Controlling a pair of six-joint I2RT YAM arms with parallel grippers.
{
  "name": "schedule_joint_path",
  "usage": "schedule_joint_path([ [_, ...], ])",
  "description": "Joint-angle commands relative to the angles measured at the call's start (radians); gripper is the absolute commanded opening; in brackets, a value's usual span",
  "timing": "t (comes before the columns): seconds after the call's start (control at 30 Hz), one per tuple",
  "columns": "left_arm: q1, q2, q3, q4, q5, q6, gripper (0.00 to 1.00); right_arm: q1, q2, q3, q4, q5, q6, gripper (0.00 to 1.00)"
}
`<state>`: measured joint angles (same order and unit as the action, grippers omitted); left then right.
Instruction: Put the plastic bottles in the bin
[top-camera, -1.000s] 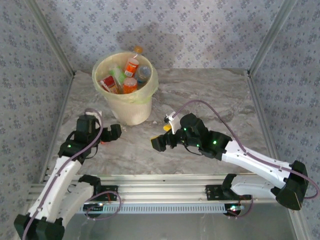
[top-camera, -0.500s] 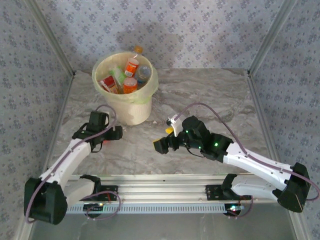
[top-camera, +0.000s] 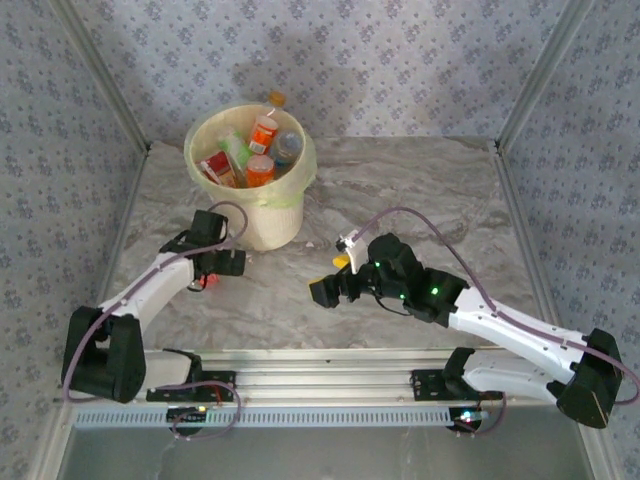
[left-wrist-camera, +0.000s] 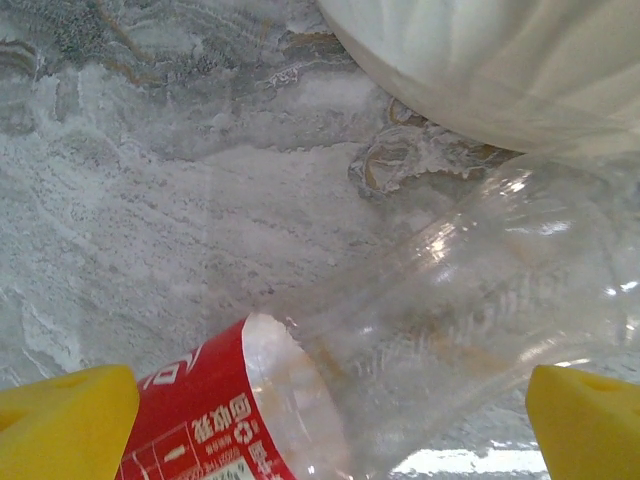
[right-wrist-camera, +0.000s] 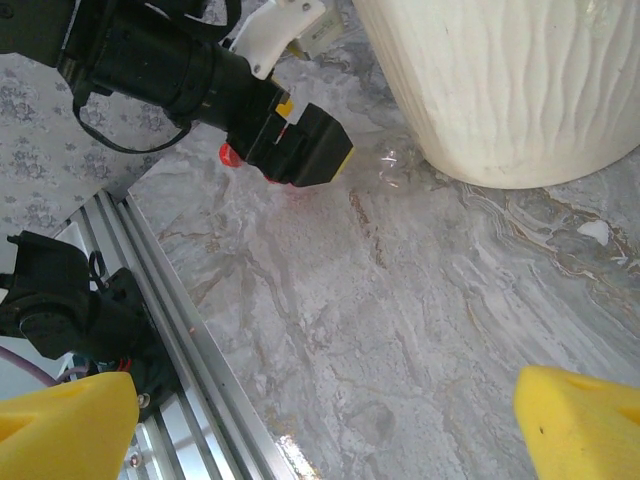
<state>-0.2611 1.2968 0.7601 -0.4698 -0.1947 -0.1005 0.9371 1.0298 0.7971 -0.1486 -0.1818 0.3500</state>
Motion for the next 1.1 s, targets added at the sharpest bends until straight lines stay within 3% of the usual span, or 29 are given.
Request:
schedule_joint_path([
  [0.0,0.006,0.035,0.030,-0.010,-0.030,0.036,1.00,-0.007,-0.026,-0.017,0.020,-0.019,0.008,0.98],
  [0.53,-0.027,0.139,0.079,-0.042,-0.033,0.061,0.99,-0.012,-0.033,-0.021,0.026,-0.020,0.026,0.98],
  [0.83,-0.042,0.087,0.088,-0.074,0.051,0.021,0.99,-0.012,-0.033,-0.026,0.026,-0.014,0.031,0.98],
  [1.07,-0.047,-0.019,0.072,-0.118,0.124,-0.195,1.00,-0.011,-0.023,-0.028,0.037,-0.015,0.033,0.98],
])
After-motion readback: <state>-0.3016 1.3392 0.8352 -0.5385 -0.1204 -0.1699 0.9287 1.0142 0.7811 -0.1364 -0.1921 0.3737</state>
